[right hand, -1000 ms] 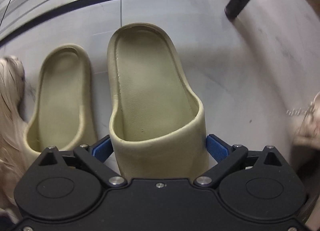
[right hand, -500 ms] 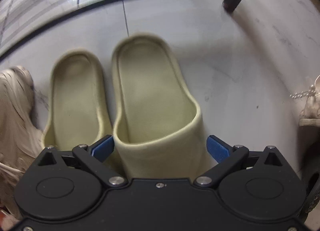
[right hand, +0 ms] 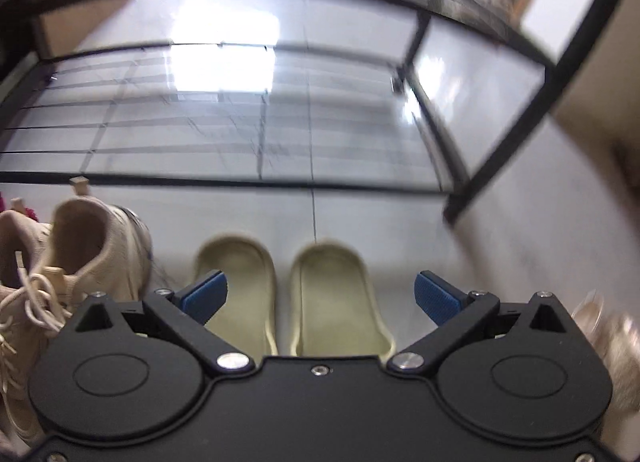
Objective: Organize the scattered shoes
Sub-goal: 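Withdraw the right tool from the rack back toward the shoe pile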
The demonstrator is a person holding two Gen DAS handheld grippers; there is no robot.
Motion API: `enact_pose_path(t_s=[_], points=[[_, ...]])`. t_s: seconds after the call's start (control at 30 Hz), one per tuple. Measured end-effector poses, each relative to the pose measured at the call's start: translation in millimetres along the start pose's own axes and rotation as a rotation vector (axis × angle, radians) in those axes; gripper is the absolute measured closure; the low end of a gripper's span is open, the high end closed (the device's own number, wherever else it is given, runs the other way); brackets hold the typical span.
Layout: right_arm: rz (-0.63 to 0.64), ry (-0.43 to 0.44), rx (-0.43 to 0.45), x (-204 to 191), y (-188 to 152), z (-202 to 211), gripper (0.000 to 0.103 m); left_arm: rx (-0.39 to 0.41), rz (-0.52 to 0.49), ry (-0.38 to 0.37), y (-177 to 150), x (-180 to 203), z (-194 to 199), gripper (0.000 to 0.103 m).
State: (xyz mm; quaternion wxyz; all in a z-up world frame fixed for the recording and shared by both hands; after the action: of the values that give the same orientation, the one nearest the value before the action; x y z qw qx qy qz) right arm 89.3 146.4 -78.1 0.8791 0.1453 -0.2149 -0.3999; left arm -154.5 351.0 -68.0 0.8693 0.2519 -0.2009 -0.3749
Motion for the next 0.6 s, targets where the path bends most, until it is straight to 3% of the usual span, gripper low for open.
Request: enact_pose_path(t_s=[0.33, 0.6], points=[[0.003, -0.058, 0.087, 35, -2, 35, 0.001, 0.003, 0.000, 0.009, -1, -1, -3, 0.001], [-0.216, -0.088, 0.053, 131, -52, 49, 0.001, 0.007, -0.027, 0.006, -5, 5, -6, 0.001]])
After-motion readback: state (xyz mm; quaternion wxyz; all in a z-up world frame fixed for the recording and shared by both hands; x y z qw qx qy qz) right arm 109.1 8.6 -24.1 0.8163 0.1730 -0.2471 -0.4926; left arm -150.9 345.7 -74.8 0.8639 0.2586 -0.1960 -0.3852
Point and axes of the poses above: each gripper's, at about its wrist camera, not at the fingertips, and z roughly against the way its jaws point, x to its right, y to its top, the point moved 5 cm from there along -z, roughly the way its jaws point, and after that the axes turned 9 degrees about -x, right-handed, at the moved point
